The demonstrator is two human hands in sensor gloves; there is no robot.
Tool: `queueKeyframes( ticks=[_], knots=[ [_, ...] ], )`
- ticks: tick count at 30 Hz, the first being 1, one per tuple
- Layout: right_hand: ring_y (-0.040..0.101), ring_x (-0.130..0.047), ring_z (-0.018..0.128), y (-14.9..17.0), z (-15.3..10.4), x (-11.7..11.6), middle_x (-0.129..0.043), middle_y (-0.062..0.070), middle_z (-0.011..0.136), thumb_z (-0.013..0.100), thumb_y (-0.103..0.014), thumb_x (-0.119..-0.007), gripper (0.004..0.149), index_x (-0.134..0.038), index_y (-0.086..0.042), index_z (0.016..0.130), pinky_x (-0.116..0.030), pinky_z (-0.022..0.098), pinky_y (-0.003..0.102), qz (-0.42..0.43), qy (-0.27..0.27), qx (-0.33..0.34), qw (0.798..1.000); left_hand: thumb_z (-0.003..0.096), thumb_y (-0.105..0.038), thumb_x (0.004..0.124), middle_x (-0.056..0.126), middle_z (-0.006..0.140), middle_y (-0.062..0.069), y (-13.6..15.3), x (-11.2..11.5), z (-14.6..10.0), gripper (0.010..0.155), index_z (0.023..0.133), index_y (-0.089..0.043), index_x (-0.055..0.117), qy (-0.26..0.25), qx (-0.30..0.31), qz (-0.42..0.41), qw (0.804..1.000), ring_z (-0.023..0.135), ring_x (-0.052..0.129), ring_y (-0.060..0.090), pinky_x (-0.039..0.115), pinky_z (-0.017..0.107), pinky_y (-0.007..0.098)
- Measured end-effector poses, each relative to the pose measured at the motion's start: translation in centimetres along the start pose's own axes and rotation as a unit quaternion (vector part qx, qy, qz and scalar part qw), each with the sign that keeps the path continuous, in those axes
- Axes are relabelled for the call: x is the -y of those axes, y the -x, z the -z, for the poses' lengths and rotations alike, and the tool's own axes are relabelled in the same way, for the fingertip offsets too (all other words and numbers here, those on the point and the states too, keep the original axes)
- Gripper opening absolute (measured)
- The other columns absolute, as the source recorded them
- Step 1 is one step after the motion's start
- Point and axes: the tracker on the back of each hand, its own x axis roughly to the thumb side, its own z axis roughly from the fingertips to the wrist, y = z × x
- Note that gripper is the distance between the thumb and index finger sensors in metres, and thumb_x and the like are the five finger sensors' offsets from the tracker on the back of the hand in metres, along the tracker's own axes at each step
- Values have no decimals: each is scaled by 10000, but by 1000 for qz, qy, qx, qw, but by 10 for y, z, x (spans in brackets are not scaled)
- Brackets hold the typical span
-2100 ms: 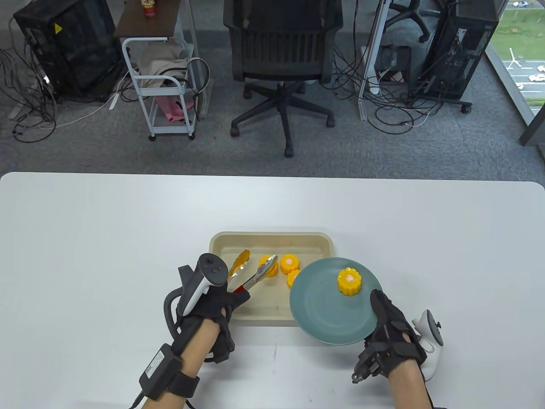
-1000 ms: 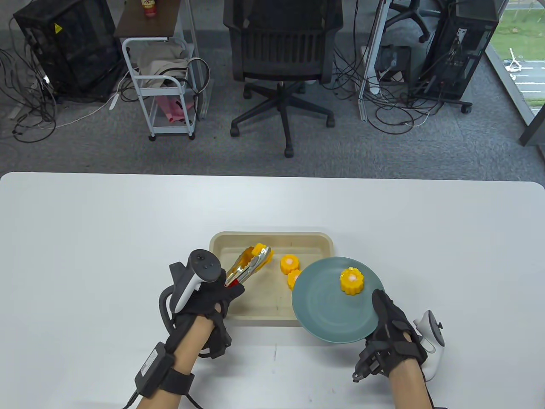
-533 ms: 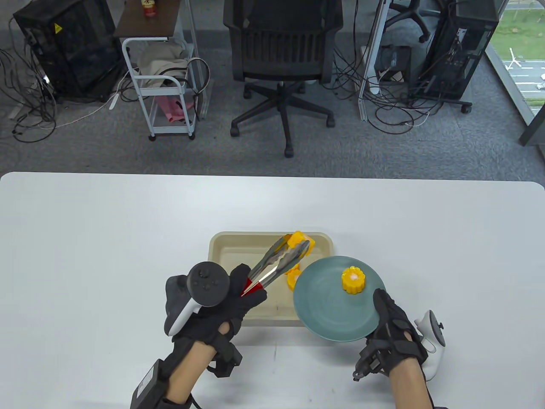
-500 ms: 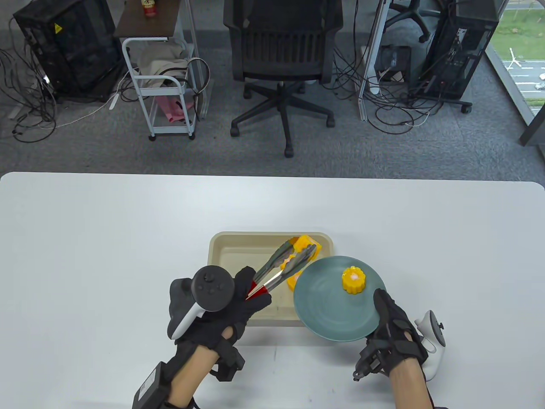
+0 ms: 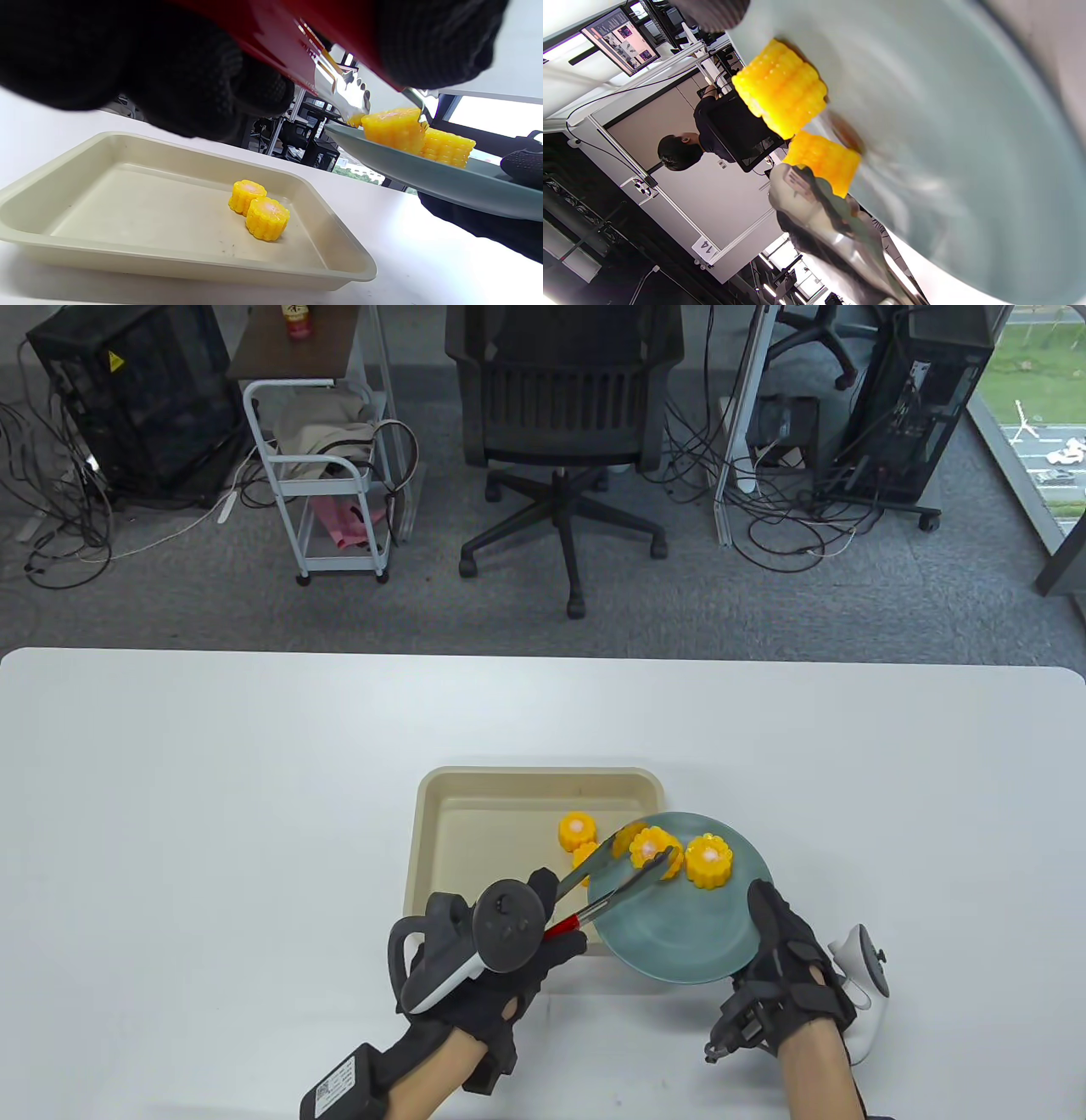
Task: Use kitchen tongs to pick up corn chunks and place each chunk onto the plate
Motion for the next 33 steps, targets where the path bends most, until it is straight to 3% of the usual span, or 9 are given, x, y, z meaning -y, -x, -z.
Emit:
queueKeyframes(
  ticks=[8, 24, 33],
  knots=[
    [402, -875, 869, 0, 0, 1, -724, 210, 1039, 527, -417, -591, 581, -446, -197, 1045, -877, 564, 470, 16, 4, -1, 1000, 419, -685, 725, 870, 860, 94, 6, 1, 2, 819, 1098, -281, 508, 8, 1, -44, 999, 355, 1028, 270, 904, 227, 471],
    [403, -869, 872, -4, -2, 4, -721, 209, 1041, 528, -418, -591, 580, -447, -201, 1045, -874, 566, 471, 30, 4, 9, 1000, 414, -693, 717, 817, 881, 157, 37, -17, 4, 904, 1101, -179, 433, -25, -28, -115, 993, 373, 1017, 286, 901, 229, 484],
    [404, -862, 875, -10, -3, 9, -713, 209, 1044, 529, -417, -589, 581, -439, -200, 1046, -870, 568, 472, 40, 15, 21, 999, 417, -691, 723, 817, 867, 180, 76, -10, -1, 915, 1097, -152, 433, -17, -107, -112, 988, 352, 1019, 287, 902, 204, 479]
  ],
)
